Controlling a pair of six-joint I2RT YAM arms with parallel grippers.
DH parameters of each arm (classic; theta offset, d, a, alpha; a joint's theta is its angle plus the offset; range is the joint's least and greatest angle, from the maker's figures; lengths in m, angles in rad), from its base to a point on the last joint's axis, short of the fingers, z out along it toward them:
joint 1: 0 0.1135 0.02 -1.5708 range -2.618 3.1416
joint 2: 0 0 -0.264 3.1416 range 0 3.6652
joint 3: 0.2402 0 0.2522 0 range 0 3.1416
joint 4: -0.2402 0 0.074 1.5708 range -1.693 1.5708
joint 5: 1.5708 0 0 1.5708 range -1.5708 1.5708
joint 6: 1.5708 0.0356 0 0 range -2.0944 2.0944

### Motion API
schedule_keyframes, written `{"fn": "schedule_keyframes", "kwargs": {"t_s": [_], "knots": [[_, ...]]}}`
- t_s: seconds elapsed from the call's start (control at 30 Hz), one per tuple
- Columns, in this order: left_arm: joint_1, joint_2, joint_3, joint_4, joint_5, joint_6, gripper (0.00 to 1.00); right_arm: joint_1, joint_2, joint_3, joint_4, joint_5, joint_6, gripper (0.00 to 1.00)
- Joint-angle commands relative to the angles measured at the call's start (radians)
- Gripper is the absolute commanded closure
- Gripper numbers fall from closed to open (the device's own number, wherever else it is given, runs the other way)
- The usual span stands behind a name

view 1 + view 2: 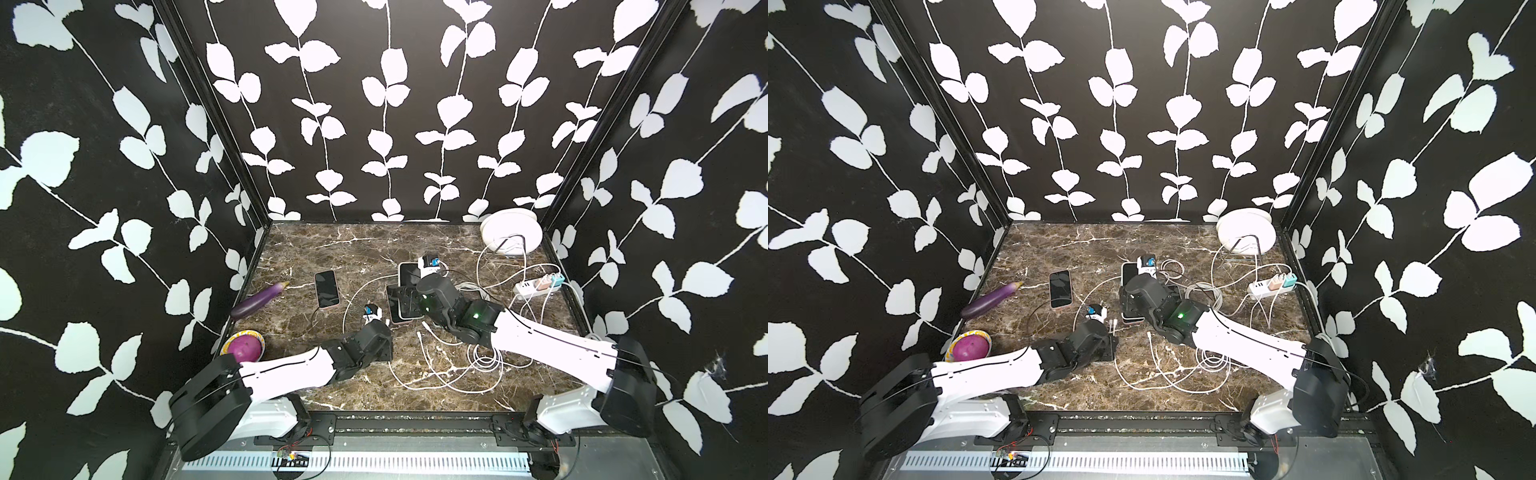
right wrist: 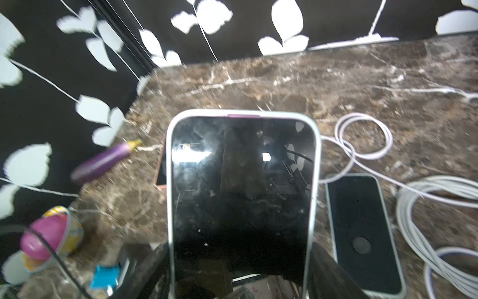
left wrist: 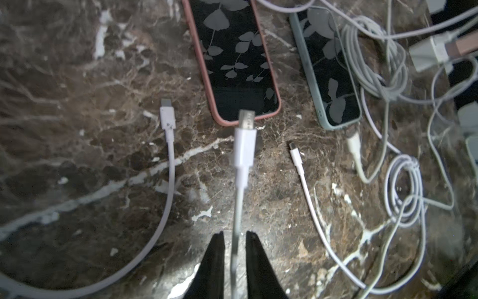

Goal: Unplug the charging cable from the phone
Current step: Remove the charging cable from the phone, then place the phone at the center of the board.

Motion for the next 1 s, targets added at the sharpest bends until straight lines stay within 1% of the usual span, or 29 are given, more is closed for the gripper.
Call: {"fn": "schedule_keyframes", "kwargs": {"t_s": [0.0, 0.03, 0.1, 0.2, 0.3, 0.33, 0.4, 0.5, 0.53, 0.6, 0.7, 0.8, 0.9, 0.97], "knots": [[0.017, 0.023, 0.040, -0.084, 0.025, 0.018, 0.57, 0.003, -0.059, 0.014, -0.055, 0.024, -0.008, 1.00], [0.027, 0.028, 0.043, -0.096, 0.034, 0.018, 0.50, 0.003, -0.061, 0.024, -0.087, 0.032, -0.004, 1.00], [0.049, 0.026, 0.046, -0.117, 0.052, 0.017, 0.44, 0.003, -0.057, 0.050, -0.146, 0.044, 0.000, 1.00], [0.091, -0.010, 0.056, -0.175, 0.066, 0.032, 0.40, 0.002, -0.040, 0.093, -0.207, 0.047, 0.003, 1.00], [0.140, -0.077, 0.078, -0.288, 0.021, 0.057, 0.37, 0.001, -0.003, 0.155, -0.248, 0.021, -0.009, 1.00], [0.161, -0.099, 0.083, -0.324, 0.007, 0.065, 0.39, 0.002, 0.022, 0.187, -0.265, 0.010, -0.015, 1.00], [0.224, -0.110, 0.101, -0.364, 0.012, 0.086, 0.47, 0.002, 0.074, 0.258, -0.290, -0.022, -0.027, 1.00], [0.304, -0.070, 0.137, -0.400, 0.032, 0.107, 0.68, 0.004, 0.170, 0.353, -0.329, -0.067, -0.032, 1.00], [0.317, -0.052, 0.145, -0.403, 0.039, 0.112, 0.71, 0.004, 0.213, 0.389, -0.334, -0.079, -0.029, 1.00], [0.331, -0.034, 0.151, -0.390, 0.044, 0.112, 0.75, 0.007, 0.284, 0.443, -0.333, -0.125, -0.021, 1.00], [0.354, -0.020, 0.124, -0.340, 0.059, 0.101, 0.76, 0.012, 0.377, 0.521, -0.344, -0.154, -0.015, 1.00], [0.407, 0.017, 0.110, -0.292, 0.110, 0.104, 0.84, 0.013, 0.469, 0.590, -0.349, -0.195, -0.009, 1.00], [0.417, 0.013, 0.110, -0.276, 0.099, 0.111, 0.89, 0.014, 0.551, 0.647, -0.346, -0.222, 0.001, 1.00], [0.421, -0.010, 0.105, -0.279, 0.084, 0.104, 0.90, 0.014, 0.618, 0.695, -0.350, -0.228, 0.011, 1.00]]}}
